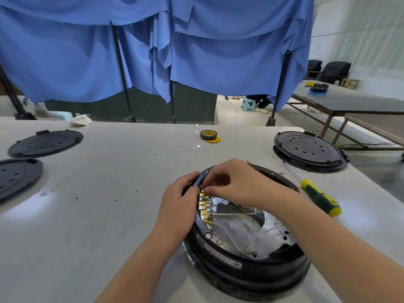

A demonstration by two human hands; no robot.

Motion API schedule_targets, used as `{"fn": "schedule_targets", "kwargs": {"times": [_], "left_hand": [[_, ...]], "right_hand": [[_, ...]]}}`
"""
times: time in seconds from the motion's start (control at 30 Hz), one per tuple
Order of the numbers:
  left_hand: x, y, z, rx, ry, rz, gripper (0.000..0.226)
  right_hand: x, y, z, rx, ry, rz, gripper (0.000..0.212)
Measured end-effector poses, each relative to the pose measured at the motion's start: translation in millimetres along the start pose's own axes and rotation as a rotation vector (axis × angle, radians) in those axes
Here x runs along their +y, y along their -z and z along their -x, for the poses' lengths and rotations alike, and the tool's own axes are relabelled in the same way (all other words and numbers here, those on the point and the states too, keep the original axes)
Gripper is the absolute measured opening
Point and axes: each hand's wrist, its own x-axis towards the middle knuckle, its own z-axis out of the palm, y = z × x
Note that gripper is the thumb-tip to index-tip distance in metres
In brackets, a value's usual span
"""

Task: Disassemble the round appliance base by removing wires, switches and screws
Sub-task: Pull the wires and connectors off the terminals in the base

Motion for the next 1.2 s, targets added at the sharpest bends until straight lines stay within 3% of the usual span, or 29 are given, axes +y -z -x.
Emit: {"fn": "schedule_targets", "kwargs": {"times": [0.43,1.2], "left_hand": [[1,0,0,-0.004,0.008,0.005,0.040],[0,-2,-1,0.002,0.019,0.021,0.041]], "right_hand": [[5,-9,4,-0.028,-0.023,-0.113,0.012],[1,-12,5,0.013,-0.015,0.007,0.009]]}}
